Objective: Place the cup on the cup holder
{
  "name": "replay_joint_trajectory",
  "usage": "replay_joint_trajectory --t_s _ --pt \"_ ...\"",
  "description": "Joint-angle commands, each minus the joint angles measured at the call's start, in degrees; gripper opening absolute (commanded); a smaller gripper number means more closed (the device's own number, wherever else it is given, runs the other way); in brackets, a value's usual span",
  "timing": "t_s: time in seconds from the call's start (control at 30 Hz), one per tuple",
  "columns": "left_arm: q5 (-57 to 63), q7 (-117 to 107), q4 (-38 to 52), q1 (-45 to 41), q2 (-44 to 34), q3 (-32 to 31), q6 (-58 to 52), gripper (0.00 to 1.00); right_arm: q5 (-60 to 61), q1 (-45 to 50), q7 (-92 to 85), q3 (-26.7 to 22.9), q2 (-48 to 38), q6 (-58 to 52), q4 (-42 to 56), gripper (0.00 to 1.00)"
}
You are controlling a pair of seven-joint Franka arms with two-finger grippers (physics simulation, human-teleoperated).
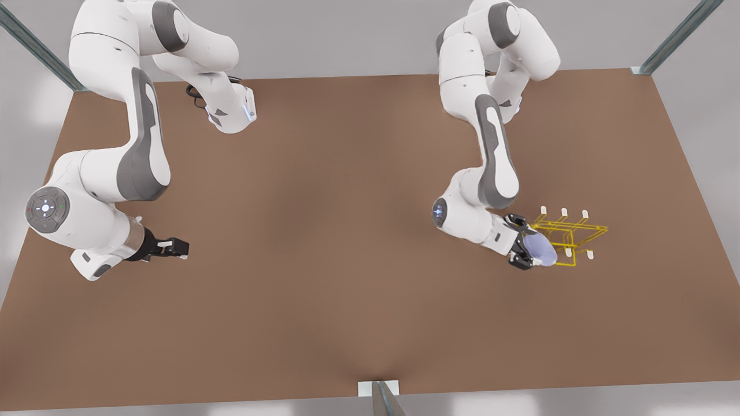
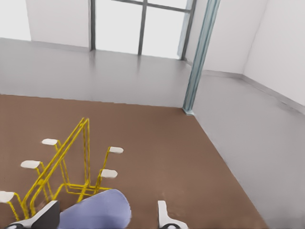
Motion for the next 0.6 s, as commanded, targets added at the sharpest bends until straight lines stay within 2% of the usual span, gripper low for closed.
replay_joint_trajectory --t_s 0.0,0.03,0.1,0.13,0.2,0.23,0.27,0.3,0.33,0.57 --pt "-19.1 59.08 9.91 3.18 -6.08 -3.05 -25.68 1.0 0.12 0.01 0.03 0.01 0.01 0.07 0.12 1.0" --pt "-24.65 83.25 20.29 8.63 -6.52 -3.49 -38.34 1.0 0.04 0.19 0.03 0.01 0.01 0.07 0.21 1.0" --pt "-31.95 112.81 25.57 17.41 -13.81 -5.59 -46.0 1.0 0.04 0.19 0.03 0.01 0.01 0.07 0.12 1.0" --pt "-30.9 119.07 25.75 29.01 -20.84 -22.27 -46.36 1.0 0.04 0.19 0.03 0.01 0.01 0.07 0.12 1.0" --pt "-16.76 118.19 25.05 50.1 -25.59 -56.2 -44.34 1.0 0.04 0.19 0.03 0.01 0.01 0.07 0.12 1.0" --pt "-13.85 113.99 17.95 56.27 -29.62 -65.01 -36.97 1.0 0.04 0.19 0.03 0.01 0.01 0.07 0.12 1.0" --pt "-14.55 103.88 10.63 56.36 -32.1 -65.37 -27.9 1.0 0.13 0.1 0.03 0.01 0.01 0.07 0.12 1.0" --pt "-15.25 104.13 11.5 56.36 -31.75 -64.93 -28.25 1.0 0.13 0.1 -0.06 0.01 0.01 0.07 0.12 1.0" --pt "-18.68 114.64 15.99 57.06 -31.13 -61.94 -36.33 1.0 0.13 0.1 -0.06 0.01 0.01 0.07 0.12 1.0" --pt "-18.59 118.19 17.84 57.15 -29.72 -61.59 -39.32 1.0 0.04 -0.07 -0.23 0.1 -0.08 -0.2 0.04 1.0"
